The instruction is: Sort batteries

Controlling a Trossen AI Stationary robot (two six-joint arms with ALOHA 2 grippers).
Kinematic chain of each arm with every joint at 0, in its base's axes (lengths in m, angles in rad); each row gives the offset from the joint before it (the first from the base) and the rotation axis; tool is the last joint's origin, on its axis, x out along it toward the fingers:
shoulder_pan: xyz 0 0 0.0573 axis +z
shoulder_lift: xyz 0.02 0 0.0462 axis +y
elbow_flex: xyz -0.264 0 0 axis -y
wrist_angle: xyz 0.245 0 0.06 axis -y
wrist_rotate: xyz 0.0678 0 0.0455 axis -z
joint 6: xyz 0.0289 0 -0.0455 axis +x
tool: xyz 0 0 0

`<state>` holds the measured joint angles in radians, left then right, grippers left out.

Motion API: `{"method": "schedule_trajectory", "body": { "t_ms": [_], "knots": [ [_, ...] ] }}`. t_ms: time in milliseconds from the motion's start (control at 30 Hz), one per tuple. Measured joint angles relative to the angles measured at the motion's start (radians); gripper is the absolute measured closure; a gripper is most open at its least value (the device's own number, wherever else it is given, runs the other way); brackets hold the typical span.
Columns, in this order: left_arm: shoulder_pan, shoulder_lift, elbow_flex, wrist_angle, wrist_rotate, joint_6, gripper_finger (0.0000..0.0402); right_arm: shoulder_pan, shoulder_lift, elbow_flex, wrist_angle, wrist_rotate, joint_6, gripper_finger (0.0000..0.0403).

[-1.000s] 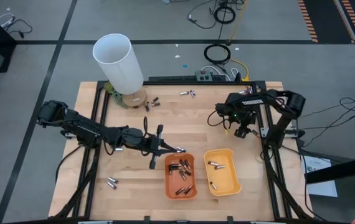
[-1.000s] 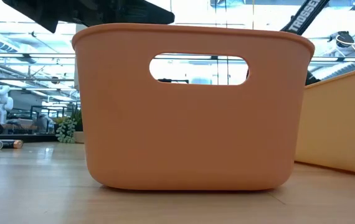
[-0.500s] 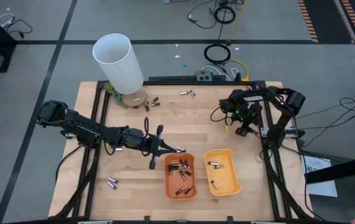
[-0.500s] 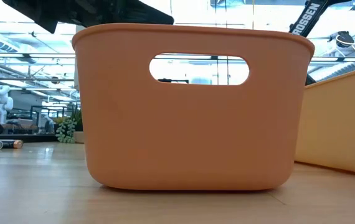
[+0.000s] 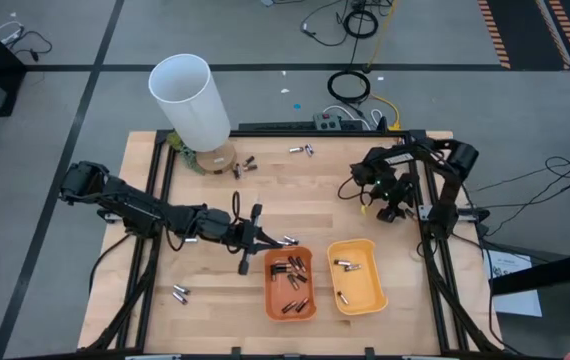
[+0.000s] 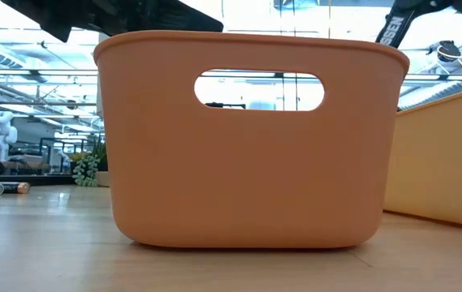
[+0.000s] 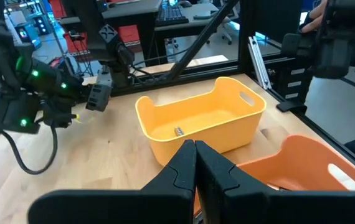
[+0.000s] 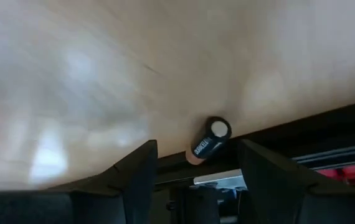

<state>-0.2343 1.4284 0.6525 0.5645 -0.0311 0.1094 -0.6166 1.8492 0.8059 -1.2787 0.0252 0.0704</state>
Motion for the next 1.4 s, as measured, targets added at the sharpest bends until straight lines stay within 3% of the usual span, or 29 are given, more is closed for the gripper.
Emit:
{"method": "schedule_trajectory", "body": {
  "t_ms": [233,567,733,900,1000,1100,1267,1400],
  "knots": [
    [-0.015,0.0,0.0,-0.006,0.0,0.0,0.0393,0.0,0.116,0.003,-0.007,-0.01,-0.008,0.0218],
    [-0.015,0.0,0.0,-0.006,0.0,0.0,0.0393,0.014,0.077,-0.018,0.092,-0.091,-0.078,0.0375],
    [-0.015,0.0,0.0,-0.005,0.0,0.001,0.0393,0.033,0.051,-0.02,0.101,-0.095,-0.076,0.0371],
    [-0.015,0.0,0.0,0.006,0.0,0.001,0.0393,0.057,0.049,-0.02,0.108,-0.105,-0.057,0.0289],
    [-0.015,0.0,0.0,0.006,-0.001,0.001,0.0393,0.065,0.048,-0.02,0.108,-0.11,-0.057,0.0269],
    [-0.015,0.0,0.0,0.005,-0.001,0.0,0.0393,0.07,0.048,-0.019,0.108,-0.109,-0.06,0.0293],
    [-0.015,0.0,0.0,0.005,-0.001,0.001,0.0393,0.07,0.046,-0.013,0.105,-0.12,-0.076,0.0377],
    [-0.015,0.0,0.0,0.004,-0.002,0.001,0.0393,0.07,0.045,0.008,0.095,-0.132,-0.075,0.0377]
  ]
}}
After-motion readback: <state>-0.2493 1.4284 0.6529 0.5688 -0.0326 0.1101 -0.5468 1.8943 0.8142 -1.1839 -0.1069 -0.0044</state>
